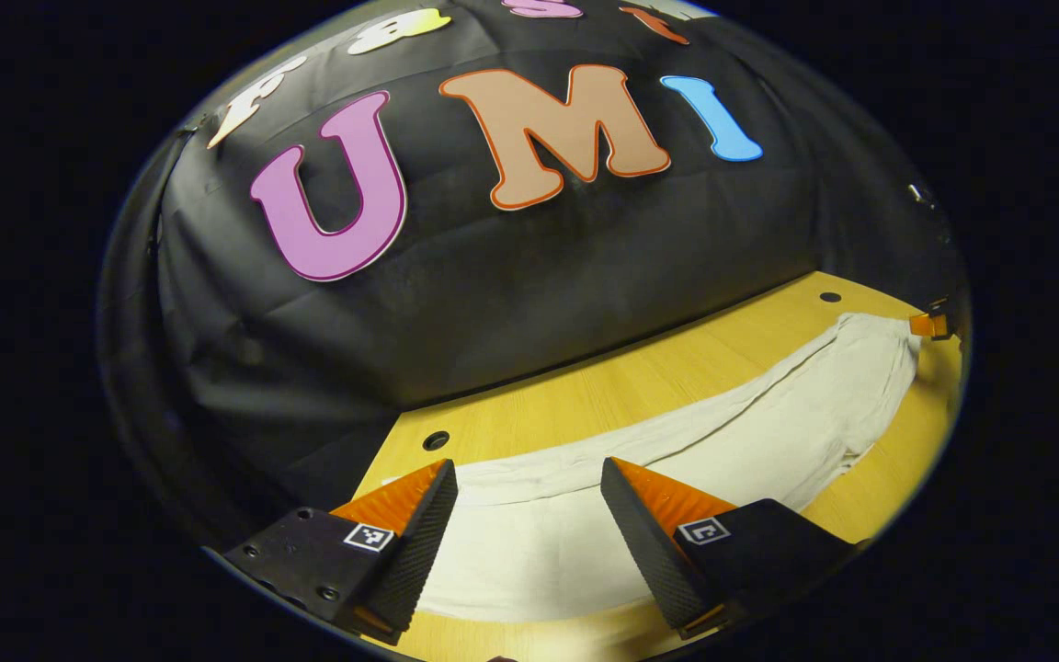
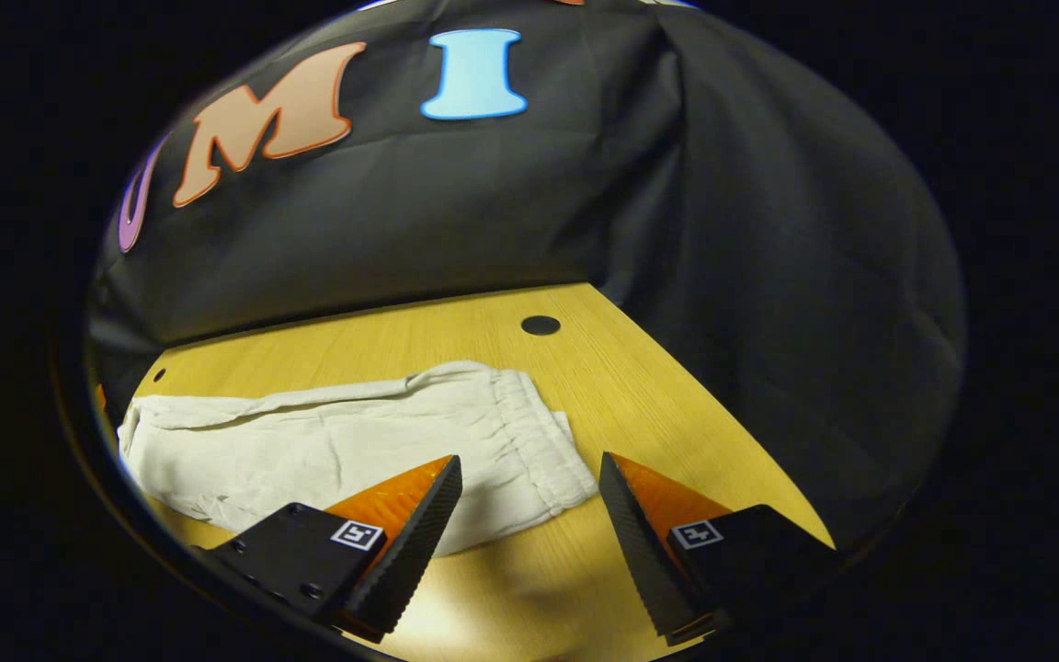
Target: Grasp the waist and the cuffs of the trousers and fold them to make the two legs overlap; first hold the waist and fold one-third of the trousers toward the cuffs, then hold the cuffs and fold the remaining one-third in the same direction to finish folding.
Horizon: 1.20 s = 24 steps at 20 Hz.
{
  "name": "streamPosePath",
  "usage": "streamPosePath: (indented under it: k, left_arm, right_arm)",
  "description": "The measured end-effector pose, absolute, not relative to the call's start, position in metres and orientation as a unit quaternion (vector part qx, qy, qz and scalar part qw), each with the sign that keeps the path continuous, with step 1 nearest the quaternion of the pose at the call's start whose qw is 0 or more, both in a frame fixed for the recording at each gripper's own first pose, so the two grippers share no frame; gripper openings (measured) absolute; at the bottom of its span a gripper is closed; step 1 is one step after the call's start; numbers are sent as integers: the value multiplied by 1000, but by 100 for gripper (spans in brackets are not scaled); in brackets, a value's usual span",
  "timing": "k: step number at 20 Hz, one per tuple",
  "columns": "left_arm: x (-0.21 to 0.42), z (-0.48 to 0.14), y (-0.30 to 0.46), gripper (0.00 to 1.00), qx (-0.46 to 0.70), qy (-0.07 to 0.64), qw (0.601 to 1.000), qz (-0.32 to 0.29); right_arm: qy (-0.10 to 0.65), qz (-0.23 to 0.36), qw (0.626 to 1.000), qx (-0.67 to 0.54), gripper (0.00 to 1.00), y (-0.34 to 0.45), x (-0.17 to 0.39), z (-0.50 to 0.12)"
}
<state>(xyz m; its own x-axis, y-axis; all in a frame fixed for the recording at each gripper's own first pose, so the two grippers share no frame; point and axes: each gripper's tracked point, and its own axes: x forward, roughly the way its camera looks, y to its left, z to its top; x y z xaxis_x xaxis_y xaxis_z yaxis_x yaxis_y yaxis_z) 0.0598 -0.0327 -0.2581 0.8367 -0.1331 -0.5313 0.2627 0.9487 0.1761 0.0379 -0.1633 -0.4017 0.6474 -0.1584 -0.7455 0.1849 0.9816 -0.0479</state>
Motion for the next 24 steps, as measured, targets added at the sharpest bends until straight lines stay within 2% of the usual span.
streamPosePath:
  k: [6,7,9,10,15,17,20,21,22,23,24]
  left_arm:
    - [38,-258,-35,96,121,279,948,-90]
    - [35,-258,-34,96,122,280,948,-88]
    - [30,-257,-32,96,123,281,948,-83]
    - [28,-256,-32,96,121,282,948,-80]
    - [17,-257,-25,96,117,288,948,-66]
    - [15,-258,-22,96,119,290,948,-62]
    - [11,-256,-20,96,117,290,948,-55]
    - [9,-255,-19,96,115,290,949,-52]
    - [7,-254,-19,96,114,291,949,-50]
    - [5,-252,-19,96,114,290,949,-48]
    - [2,-249,-19,96,114,289,949,-45]
  right_arm:
    - [448,-135,874,133,96,-172,29,-431]
    - [452,-140,868,153,92,-170,29,-435]
    - [458,-148,855,191,92,-166,33,-440]
    - [461,-152,849,207,96,-165,35,-443]
    - [459,-184,830,257,96,-166,43,-453]
    - [469,-195,820,263,83,-171,40,-460]
    - [475,-189,811,284,33,-168,40,-461]
    - [474,-183,814,281,23,-170,42,-460]
    - [474,-177,818,275,25,-171,41,-459]
    - [470,-176,822,269,19,-174,43,-454]
    - [467,-174,824,269,18,-175,43,-450]
